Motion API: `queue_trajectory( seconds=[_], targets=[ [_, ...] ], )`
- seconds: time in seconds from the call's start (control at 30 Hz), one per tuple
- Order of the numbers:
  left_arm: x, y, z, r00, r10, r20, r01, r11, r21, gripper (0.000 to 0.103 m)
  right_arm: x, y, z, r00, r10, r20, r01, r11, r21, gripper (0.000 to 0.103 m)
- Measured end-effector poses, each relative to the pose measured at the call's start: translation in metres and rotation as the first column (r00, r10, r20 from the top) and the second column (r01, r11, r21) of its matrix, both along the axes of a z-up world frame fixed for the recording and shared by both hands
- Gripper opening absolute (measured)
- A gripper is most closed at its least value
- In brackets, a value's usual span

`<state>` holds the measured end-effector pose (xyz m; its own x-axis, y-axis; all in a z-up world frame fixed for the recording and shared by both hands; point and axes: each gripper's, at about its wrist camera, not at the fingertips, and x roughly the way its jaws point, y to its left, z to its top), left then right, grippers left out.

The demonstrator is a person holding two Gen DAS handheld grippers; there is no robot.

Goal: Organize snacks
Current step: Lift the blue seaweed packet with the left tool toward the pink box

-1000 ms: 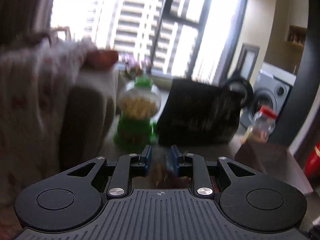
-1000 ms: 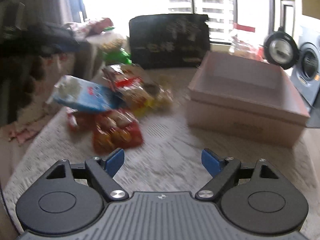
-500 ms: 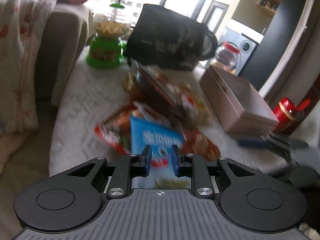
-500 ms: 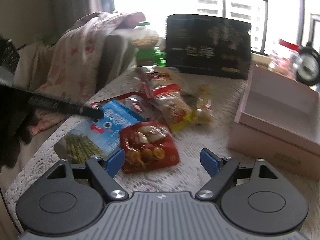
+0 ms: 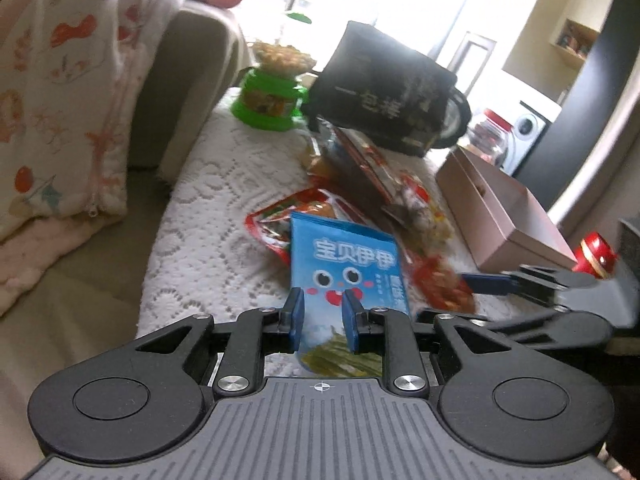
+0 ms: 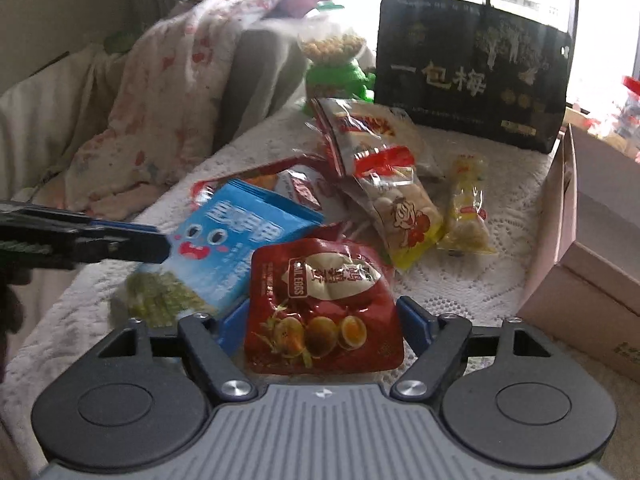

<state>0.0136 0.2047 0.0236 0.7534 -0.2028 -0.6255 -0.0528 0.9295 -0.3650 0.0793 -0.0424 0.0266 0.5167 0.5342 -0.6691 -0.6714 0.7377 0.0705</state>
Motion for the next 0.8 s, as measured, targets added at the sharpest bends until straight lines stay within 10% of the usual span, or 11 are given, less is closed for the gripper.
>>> queue_trajectory(
  seconds=[0.47, 0.8],
  targets=[
    [0.028, 0.000, -0.021, 0.999, 0.005, -0.046, -0.013, 0.985, -0.171, 0.034, -0.051, -0.067, 0.002, 0.991, -0.080, 0.103, 0.088, 0.993, -0.073, 0.078],
    [0.024, -0.042, -0.017, 0.984, -0.180, -0.010, 0.175, 0.963, -0.205, 0.027, -0.055, -0.077, -0.013, 0.991, -0.115, 0.066, 0.118, 0.992, -0.050, 0.078]
  ],
)
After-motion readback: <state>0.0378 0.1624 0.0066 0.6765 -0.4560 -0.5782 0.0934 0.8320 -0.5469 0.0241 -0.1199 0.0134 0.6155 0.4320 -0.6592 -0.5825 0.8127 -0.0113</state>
